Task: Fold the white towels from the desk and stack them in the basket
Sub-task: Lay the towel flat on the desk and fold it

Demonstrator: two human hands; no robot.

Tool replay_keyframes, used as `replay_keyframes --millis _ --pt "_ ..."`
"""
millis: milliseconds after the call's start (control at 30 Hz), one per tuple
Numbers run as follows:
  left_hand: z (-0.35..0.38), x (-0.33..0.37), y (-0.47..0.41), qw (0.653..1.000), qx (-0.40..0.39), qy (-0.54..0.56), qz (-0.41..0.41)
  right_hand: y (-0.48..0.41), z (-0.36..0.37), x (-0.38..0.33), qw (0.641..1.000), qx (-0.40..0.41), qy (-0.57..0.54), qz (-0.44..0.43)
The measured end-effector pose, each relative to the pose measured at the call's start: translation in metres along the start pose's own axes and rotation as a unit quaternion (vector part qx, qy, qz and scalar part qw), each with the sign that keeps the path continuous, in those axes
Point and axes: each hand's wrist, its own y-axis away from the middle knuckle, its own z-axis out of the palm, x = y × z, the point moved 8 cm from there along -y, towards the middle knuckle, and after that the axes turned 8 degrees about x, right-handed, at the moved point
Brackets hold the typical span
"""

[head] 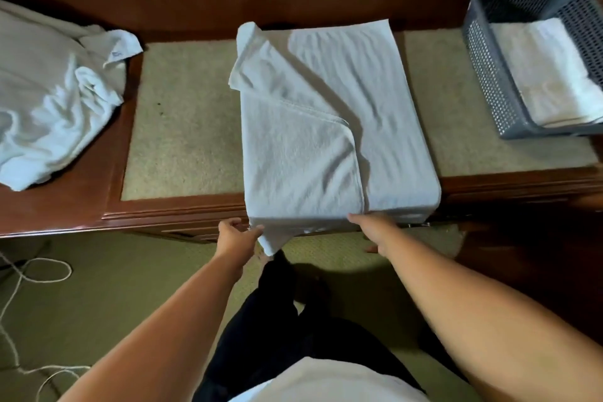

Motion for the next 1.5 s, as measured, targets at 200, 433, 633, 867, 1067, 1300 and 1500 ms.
replay_keyframes --millis 200,433,633,867,1067,1300,1500 --pt "0.024 -0.009 -0.005 0.997 -0.018 0.056 -0.043 -0.014 0.01 0.006 0.993 0.096 -0.002 -0.061" --pt "0.018 -0.012 -0.007 0.981 -0.081 -0.156 0.078 -0.006 0.002 0.01 0.972 0.035 0.181 -0.144" --pt "-0.002 -0.018 -0.01 0.94 -0.045 -0.307 0.14 -0.004 0.006 0.032 0.958 0.022 0.255 -0.131" --pt "-0.008 0.018 0.007 0.91 0.091 -0.312 0.258 0.023 0.006 0.0 0.907 0.232 0.201 -0.288" --pt "0.029 0.076 0.011 0.819 0.028 -0.366 0.442 0.048 0.047 -0.086 0.772 0.19 0.3 -0.527" --pt "0.088 0.127 -0.049 0.728 -0.025 -0.486 0.484 -0.013 0.076 -0.155 0.777 0.132 0.403 -0.465" --pt "0.126 0.229 -0.125 0.703 -0.022 -0.478 0.527 -0.07 0.072 -0.25 0.759 0.23 0.407 -0.453"
